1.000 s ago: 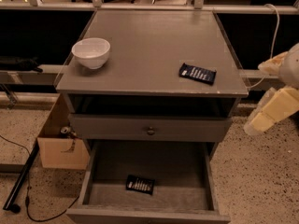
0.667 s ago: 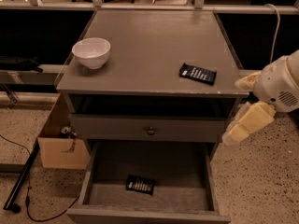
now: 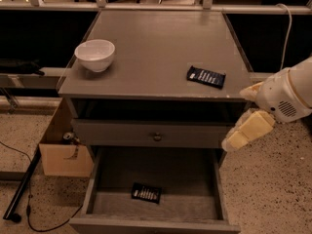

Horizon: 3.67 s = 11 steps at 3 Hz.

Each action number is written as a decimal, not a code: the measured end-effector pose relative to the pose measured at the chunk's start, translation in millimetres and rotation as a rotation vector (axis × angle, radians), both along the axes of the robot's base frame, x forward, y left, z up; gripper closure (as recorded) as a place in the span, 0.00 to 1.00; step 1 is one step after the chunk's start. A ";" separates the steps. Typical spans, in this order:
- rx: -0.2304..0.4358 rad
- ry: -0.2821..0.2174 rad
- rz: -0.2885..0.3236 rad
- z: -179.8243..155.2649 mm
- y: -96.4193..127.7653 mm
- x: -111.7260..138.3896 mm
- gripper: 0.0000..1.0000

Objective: Pick rxbar chocolate from middle drawer and place on counter

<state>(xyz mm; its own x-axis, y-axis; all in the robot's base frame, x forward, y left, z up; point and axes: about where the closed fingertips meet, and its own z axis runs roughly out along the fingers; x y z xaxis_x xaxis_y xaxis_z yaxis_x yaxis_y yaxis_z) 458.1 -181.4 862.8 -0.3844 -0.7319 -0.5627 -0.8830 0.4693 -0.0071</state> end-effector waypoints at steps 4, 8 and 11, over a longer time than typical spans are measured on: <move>-0.134 -0.081 -0.088 -140.1 57.7 2.2 0.00; -0.128 0.094 -0.205 -225.1 62.5 70.7 0.00; -0.081 0.099 -0.174 -262.9 49.5 13.3 0.00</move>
Offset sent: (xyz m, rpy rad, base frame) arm -0.0134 0.0851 -0.1270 0.0397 -0.1049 -0.1362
